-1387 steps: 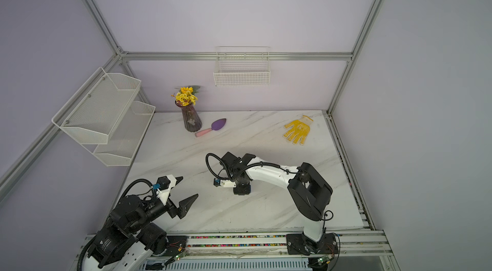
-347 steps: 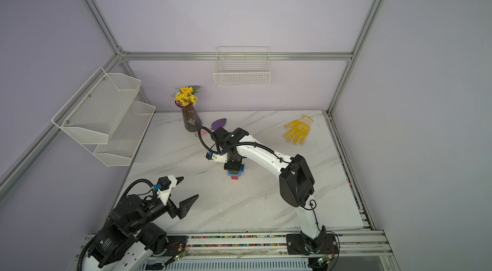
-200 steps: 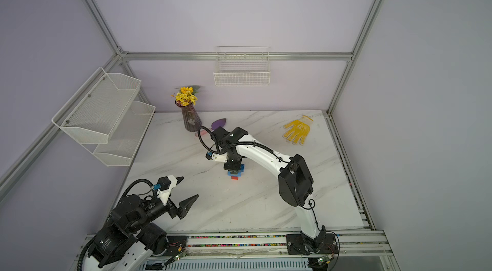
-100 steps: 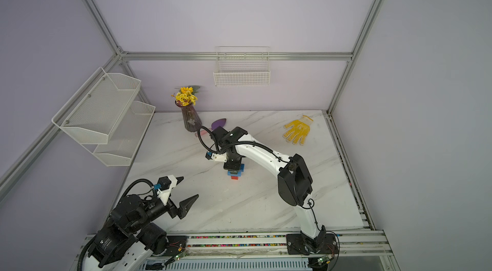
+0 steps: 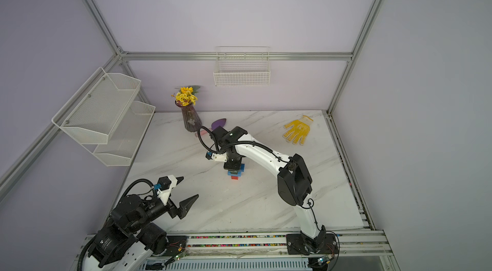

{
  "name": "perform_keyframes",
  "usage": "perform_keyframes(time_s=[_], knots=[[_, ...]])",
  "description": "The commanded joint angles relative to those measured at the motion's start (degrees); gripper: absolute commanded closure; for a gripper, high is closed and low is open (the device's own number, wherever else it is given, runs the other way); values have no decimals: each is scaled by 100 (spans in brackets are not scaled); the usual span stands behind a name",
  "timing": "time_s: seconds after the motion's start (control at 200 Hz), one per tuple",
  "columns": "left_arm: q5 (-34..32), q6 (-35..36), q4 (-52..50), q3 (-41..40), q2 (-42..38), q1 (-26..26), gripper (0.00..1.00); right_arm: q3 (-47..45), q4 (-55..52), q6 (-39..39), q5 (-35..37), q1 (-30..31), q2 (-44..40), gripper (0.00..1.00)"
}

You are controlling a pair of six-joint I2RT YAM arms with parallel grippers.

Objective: Assemble the letter f with lego
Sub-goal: Assemble the lego brick with the lego brick.

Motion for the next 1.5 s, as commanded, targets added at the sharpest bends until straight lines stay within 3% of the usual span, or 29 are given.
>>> perform_keyframes(time_s=[0.0,1.495], knots=[[11,108,176,-79,47,-25,0,118,-243,-9,53,4,33,94],[-29,108,176,-79,28,-25,0,242,-155,-111,-293,-153,99,94]])
